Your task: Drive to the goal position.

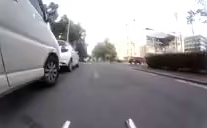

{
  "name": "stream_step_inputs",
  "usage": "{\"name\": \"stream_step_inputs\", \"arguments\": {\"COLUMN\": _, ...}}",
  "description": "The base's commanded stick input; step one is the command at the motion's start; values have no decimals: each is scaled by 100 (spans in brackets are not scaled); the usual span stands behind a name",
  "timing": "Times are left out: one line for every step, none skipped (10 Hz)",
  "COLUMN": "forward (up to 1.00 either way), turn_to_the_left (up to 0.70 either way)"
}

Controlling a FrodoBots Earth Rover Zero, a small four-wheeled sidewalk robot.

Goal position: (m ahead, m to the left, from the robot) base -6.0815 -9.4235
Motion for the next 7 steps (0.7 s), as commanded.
{"name": "stream_step_inputs", "arguments": {"forward": 70, "turn_to_the_left": -14}}
{"name": "stream_step_inputs", "arguments": {"forward": 70, "turn_to_the_left": -14}}
{"name": "stream_step_inputs", "arguments": {"forward": 70, "turn_to_the_left": -14}}
{"name": "stream_step_inputs", "arguments": {"forward": 70, "turn_to_the_left": -14}}
{"name": "stream_step_inputs", "arguments": {"forward": 70, "turn_to_the_left": -14}}
{"name": "stream_step_inputs", "arguments": {"forward": 70, "turn_to_the_left": -14}}
{"name": "stream_step_inputs", "arguments": {"forward": 70, "turn_to_the_left": -14}}
